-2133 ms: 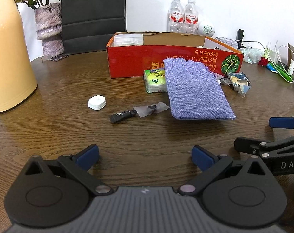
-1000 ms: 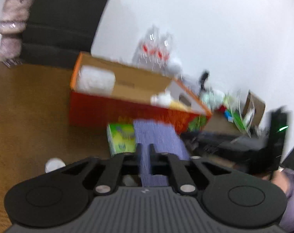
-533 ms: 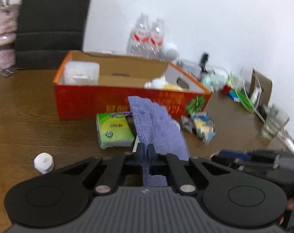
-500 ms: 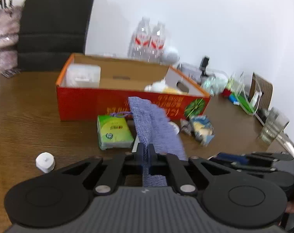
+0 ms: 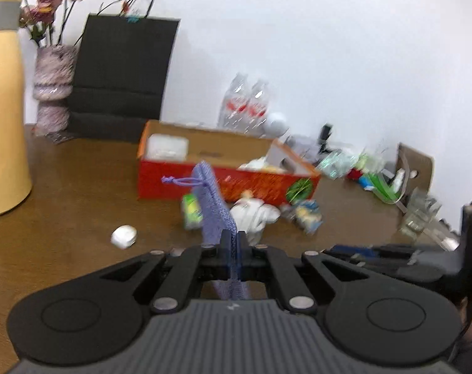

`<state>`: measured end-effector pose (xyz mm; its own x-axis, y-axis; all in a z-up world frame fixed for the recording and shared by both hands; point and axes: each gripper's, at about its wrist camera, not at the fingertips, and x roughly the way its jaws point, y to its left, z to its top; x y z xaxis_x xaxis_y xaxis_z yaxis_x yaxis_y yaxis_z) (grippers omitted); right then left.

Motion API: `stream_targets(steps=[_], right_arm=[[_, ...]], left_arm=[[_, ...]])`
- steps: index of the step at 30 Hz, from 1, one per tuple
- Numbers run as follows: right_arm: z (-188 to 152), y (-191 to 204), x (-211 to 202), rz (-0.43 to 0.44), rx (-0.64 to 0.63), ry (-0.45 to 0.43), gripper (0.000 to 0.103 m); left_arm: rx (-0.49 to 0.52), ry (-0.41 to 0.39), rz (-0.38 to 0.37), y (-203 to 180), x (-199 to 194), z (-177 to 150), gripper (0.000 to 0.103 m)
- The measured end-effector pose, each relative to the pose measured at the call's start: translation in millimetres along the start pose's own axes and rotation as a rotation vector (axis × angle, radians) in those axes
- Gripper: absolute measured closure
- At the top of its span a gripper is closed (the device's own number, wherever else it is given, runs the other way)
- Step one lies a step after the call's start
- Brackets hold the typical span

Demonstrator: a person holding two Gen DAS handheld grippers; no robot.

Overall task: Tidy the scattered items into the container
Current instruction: 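Carry the pouch and packet into the box and open both tools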

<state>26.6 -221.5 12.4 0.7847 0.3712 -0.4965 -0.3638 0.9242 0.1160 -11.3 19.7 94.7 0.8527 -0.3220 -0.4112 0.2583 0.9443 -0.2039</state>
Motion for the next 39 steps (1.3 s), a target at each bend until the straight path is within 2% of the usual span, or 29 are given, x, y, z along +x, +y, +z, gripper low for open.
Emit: stream_targets(steps=[4,7,9,11,13,17,21,23,25,27,28,29,31,32,35,38,39], right_arm=[[36.7,-5.1,-9.0,0.029,0.017,-0.068,0.083],[86.5,-17.4,-11.3,0.006,0.02,-0.162,0.083],[122.3,-28.3,-2.0,-0.016,0.029,-0.194,0.083],[159.7,-42.9,18.5,-0.025,0.043,-0.181,0.083],[193.6,-59.2,49.1,-0.025,0.055,-0.128,0.083],[233.9,-87.6,128.2,-0.026,0.101,0.029,0.083],[238.2,-103.5,203.4,-0.06,0.121,0.171,0.083],[229.2,-103.7,228.5,-0.092,0.094,0.227,0.083],[221.1,-103.0,251.2,-0.144,0.058,0.279,0.082],[213.5,-101.9,267.7,-0.173,0.046,0.335,0.081],[211.3,-101.5,271.7,-0.181,0.041,0.357,0.077],[209.1,-101.4,274.6,-0.189,0.032,0.375,0.072],[207.9,-101.1,271.7,-0.199,0.03,0.375,0.052],[209.3,-102.5,267.1,-0.199,0.037,0.361,0.048],[216.1,-104.9,247.2,-0.177,0.068,0.329,0.045],[218.6,-98.2,222.6,-0.126,0.065,0.312,0.039],[218.1,-94.2,213.4,-0.112,0.056,0.302,0.033]], left_arm=[[0.059,-0.068,-0.042,-13.3,14.0,47.2,0.1],[0.05,-0.099,-0.064,-10.0,44.9,100.1,0.1],[0.033,-0.109,-0.057,-4.6,72.9,133.7,0.1],[-0.005,-0.076,-0.077,5.6,106.5,162.7,0.1],[-0.086,-0.007,-0.11,21.7,150.2,184.5,0.1],[-0.213,0.139,-0.094,47.8,234.6,187.5,0.1],[-0.163,0.269,0.004,62.9,288.5,158.9,0.1],[-0.152,0.342,0.032,71.5,306.1,143.2,0.099],[-0.139,0.369,0.049,78.9,311.6,133.9,0.096],[-0.116,0.367,0.031,80.9,308.2,137.9,0.078],[-0.121,0.352,0.005,81.9,302.8,142.2,0.06],[-0.122,0.324,-0.015,83.9,295.5,149.4,0.048],[-0.08,0.265,0.008,85.1,277.9,166.0,0.044],[-0.053,0.241,0.033,86.1,270.2,173.9,0.04],[-0.006,0.22,0.102,95.1,248.5,188.4,0.023],[0.009,0.244,0.118,98.0,234.5,180.9,0.019],[0.022,0.259,0.121,95.2,230.8,174.3,0.017]])
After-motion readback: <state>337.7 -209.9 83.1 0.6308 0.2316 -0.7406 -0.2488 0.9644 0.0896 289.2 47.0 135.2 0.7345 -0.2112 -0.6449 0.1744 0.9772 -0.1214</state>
